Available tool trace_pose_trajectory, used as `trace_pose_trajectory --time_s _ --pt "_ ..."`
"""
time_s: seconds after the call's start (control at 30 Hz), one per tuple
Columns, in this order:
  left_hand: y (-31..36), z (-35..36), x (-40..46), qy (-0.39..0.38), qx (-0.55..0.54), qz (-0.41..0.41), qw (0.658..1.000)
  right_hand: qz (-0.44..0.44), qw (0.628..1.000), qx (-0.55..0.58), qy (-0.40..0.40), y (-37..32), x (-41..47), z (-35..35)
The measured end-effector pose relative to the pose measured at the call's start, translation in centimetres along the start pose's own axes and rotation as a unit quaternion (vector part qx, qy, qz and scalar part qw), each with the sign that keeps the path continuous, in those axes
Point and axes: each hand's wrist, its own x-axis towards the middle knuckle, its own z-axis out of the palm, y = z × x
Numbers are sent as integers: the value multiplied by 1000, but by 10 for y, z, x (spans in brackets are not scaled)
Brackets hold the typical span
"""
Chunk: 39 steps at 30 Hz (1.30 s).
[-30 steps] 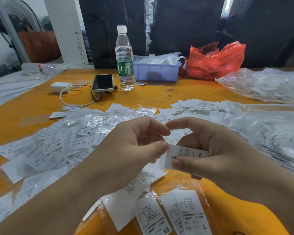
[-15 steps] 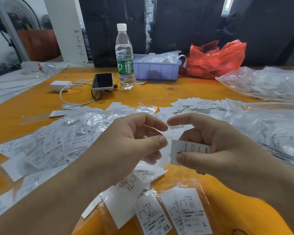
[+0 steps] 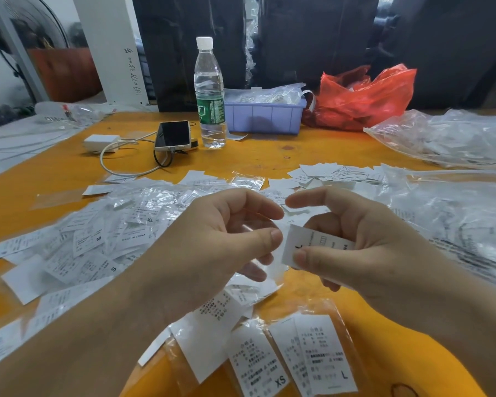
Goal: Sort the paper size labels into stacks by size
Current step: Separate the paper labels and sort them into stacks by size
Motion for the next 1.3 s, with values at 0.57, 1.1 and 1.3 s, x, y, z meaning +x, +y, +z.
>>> trace_pose_trajectory --time_s 0.57,1.1,1.3 --pt "4 5 -2 40 -97 21 994 -55 993 36 100 -3 -2 8" --pt "2 6 -1 53 -77 41 995 -37 998 36 35 0 -3 11" --pt "0 6 0 56 -60 53 995 -28 999 20 29 0 -4 12"
